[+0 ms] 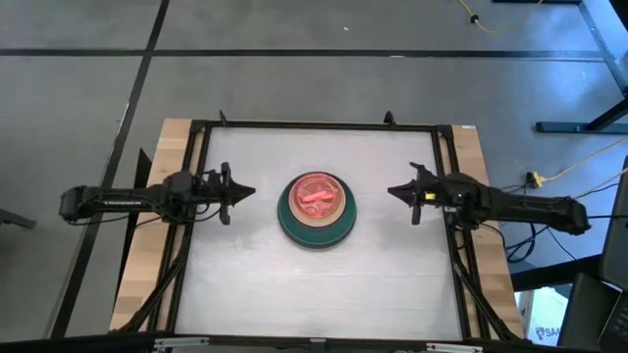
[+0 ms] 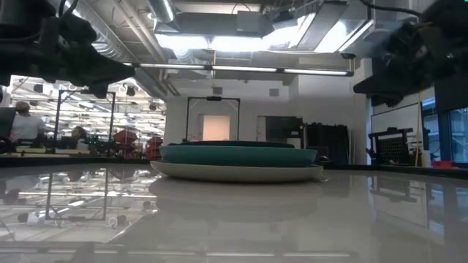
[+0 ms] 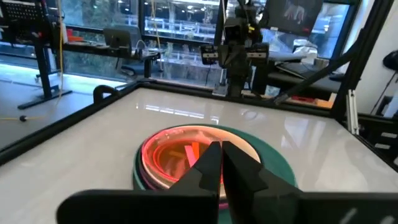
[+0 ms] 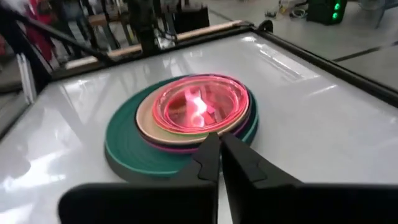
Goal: Stack plastic plates
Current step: Return to Home Position
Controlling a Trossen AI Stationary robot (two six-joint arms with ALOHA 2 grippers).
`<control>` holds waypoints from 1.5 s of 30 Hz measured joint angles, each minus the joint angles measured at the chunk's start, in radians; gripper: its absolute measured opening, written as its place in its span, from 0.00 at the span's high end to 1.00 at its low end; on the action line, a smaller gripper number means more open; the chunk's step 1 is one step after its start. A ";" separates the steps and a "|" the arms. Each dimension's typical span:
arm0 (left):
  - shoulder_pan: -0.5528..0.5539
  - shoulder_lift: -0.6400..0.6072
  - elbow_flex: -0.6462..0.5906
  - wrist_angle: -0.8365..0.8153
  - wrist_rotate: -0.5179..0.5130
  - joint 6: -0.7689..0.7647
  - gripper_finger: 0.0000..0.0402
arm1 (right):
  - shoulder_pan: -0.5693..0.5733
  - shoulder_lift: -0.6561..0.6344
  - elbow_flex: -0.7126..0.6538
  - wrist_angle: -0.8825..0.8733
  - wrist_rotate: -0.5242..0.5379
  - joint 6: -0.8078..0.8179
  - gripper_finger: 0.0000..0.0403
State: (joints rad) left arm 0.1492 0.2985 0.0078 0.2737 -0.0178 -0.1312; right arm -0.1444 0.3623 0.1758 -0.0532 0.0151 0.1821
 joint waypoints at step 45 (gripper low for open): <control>-0.027 -0.253 0.000 -0.132 -0.030 0.060 0.97 | 0.000 -0.356 -0.168 0.074 0.018 0.004 0.98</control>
State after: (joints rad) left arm 0.1226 0.0460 0.0078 0.1421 -0.0479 -0.0708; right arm -0.1440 0.0067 0.0074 0.0212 0.0330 0.1860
